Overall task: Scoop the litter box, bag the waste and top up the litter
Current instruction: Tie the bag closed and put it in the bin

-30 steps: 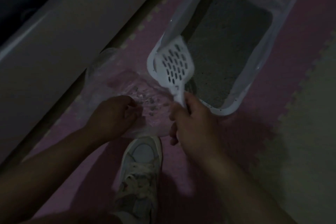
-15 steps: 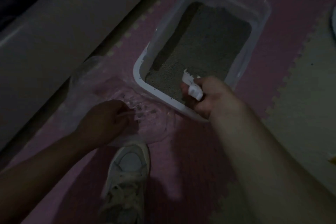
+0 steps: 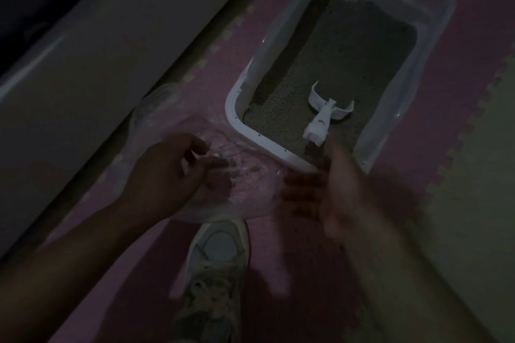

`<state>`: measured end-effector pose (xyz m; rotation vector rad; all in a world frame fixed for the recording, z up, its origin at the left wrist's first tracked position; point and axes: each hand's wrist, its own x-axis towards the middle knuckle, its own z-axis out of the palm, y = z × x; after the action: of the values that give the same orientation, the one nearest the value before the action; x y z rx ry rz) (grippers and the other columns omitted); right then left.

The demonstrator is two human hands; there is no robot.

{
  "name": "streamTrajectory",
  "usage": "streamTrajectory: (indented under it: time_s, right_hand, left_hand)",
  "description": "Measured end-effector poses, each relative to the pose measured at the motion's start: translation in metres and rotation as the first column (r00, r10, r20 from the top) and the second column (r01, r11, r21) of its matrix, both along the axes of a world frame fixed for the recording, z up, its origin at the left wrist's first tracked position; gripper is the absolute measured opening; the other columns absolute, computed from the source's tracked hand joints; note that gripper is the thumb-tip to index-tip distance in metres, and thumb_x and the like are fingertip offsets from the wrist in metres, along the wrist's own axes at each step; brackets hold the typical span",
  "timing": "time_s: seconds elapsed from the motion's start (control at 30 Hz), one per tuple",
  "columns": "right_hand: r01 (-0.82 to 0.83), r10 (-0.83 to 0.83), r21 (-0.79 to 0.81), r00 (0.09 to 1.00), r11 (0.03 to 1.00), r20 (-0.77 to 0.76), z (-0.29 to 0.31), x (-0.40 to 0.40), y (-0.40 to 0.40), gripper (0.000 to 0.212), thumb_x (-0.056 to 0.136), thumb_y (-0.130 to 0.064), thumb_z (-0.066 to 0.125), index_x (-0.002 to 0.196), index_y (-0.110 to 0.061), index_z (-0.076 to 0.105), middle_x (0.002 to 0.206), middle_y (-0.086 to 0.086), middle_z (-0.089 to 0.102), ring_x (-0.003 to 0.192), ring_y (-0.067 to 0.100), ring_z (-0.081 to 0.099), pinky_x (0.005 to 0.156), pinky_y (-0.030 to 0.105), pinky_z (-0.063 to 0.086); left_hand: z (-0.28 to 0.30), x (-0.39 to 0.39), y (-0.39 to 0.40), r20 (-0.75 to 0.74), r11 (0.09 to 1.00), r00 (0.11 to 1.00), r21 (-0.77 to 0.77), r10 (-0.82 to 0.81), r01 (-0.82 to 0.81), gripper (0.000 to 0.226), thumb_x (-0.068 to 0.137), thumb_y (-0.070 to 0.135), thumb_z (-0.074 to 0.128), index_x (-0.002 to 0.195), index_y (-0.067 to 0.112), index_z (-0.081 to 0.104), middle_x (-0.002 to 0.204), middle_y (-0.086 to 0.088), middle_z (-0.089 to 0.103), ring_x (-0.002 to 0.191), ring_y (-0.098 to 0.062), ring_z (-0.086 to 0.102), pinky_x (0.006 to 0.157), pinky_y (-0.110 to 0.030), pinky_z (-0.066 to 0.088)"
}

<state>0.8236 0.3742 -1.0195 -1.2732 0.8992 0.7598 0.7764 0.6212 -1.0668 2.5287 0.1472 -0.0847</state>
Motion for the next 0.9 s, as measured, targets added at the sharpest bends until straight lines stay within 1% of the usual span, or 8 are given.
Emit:
streamTrajectory:
  time_s: [0.07, 0.13, 0.27, 0.37, 0.47, 0.57, 0.63, 0.9]
  right_hand:
    - [-0.023, 0.025, -0.094, 0.999, 0.995, 0.026, -0.006, -0.034, 0.001, 0.049, 0.097, -0.062, 0.042, 0.100, -0.018, 0.063, 0.071, 0.013, 0.068, 0.055, 0.026, 0.063, 0.049, 0.033, 0.048]
    - [-0.100, 0.128, -0.254, 0.987, 0.962, 0.097, -0.024, -0.059, 0.004, 0.036, 0.099, -0.047, 0.047, 0.093, -0.013, 0.061, 0.074, 0.014, 0.066, 0.055, 0.025, 0.061, 0.049, 0.036, 0.048]
    - [-0.326, 0.483, -0.580, 0.865, 0.747, 0.136, -0.067, -0.058, 0.016, 0.034, 0.079, -0.041, 0.061, 0.087, -0.008, 0.064, 0.084, 0.011, 0.068, 0.083, 0.029, 0.067, 0.076, 0.041, 0.053]
    - [-0.427, 0.642, -0.709, 0.765, 0.561, 0.047, -0.088, -0.037, 0.024, 0.036, 0.092, -0.033, 0.062, 0.112, -0.003, 0.067, 0.112, 0.018, 0.069, 0.108, 0.033, 0.065, 0.085, 0.034, 0.048]
    - [-0.495, 0.709, -0.742, 0.704, 0.452, -0.038, -0.096, -0.029, 0.027, 0.029, 0.099, -0.027, 0.051, 0.107, -0.005, 0.068, 0.107, 0.016, 0.069, 0.100, 0.030, 0.065, 0.073, 0.028, 0.039]
    - [-0.464, 0.705, -0.752, 0.709, 0.468, 0.001, -0.103, -0.036, 0.029, 0.026, 0.097, -0.021, 0.050, 0.100, -0.004, 0.069, 0.102, 0.015, 0.070, 0.097, 0.027, 0.067, 0.080, 0.027, 0.047]
    - [-0.427, 0.670, -0.709, 0.737, 0.562, 0.087, -0.095, -0.044, 0.031, 0.019, 0.095, -0.020, 0.054, 0.084, -0.007, 0.063, 0.087, 0.010, 0.066, 0.085, 0.026, 0.065, 0.071, 0.027, 0.041]
    - [-0.422, 0.742, -0.669, 0.598, 0.612, 0.302, -0.016, -0.049, 0.058, 0.033, 0.096, -0.038, 0.049, 0.067, -0.024, 0.044, 0.061, -0.005, 0.050, 0.058, 0.010, 0.050, 0.052, 0.030, 0.033]
  left_hand:
    - [0.007, 0.004, 0.006, 0.105, 0.999, 0.994, 0.022, 0.035, -0.037, 0.012, 0.089, 0.022, 0.070, 0.100, 0.021, 0.067, 0.087, 0.007, 0.061, 0.073, 0.000, 0.050, 0.065, -0.018, 0.040]
    - [0.014, 0.008, 0.016, 0.262, 0.993, 0.964, 0.095, 0.036, -0.063, 0.012, 0.087, 0.010, 0.070, 0.099, 0.013, 0.066, 0.091, 0.000, 0.062, 0.083, -0.010, 0.053, 0.075, -0.025, 0.039]
    - [0.013, 0.012, 0.042, 0.445, 0.981, 0.894, 0.144, 0.054, -0.131, 0.023, 0.085, 0.012, 0.068, 0.106, 0.016, 0.061, 0.107, 0.026, 0.049, 0.107, -0.030, 0.057, 0.095, -0.043, 0.045]
    - [-0.001, 0.005, 0.055, 0.354, 0.969, 0.909, 0.031, 0.218, -0.244, 0.046, 0.083, 0.028, 0.071, 0.118, 0.044, 0.046, 0.115, 0.014, 0.048, 0.121, -0.030, 0.053, 0.101, -0.052, 0.046]
    - [-0.016, -0.003, 0.061, 0.119, 0.878, 0.870, -0.076, 0.478, -0.472, 0.059, 0.077, 0.033, 0.082, 0.125, 0.021, 0.050, 0.121, -0.007, 0.056, 0.112, -0.025, 0.060, 0.094, -0.047, 0.051]
    - [-0.023, -0.007, 0.060, -0.029, 0.827, 0.834, -0.113, 0.551, -0.550, 0.049, 0.078, 0.032, 0.082, 0.114, 0.010, 0.058, 0.106, -0.010, 0.066, 0.093, -0.023, 0.065, 0.074, -0.034, 0.052]
    - [-0.020, -0.009, 0.058, -0.023, 0.814, 0.820, -0.107, 0.572, -0.571, 0.029, 0.086, 0.033, 0.073, 0.103, 0.013, 0.062, 0.095, -0.009, 0.070, 0.085, -0.024, 0.066, 0.069, -0.031, 0.047]
    - [0.020, 0.002, 0.041, 0.054, 0.733, 0.756, -0.295, 0.653, -0.613, 0.025, 0.090, 0.046, 0.060, 0.090, 0.021, 0.065, 0.087, -0.003, 0.070, 0.084, -0.022, 0.067, 0.076, -0.047, 0.056]
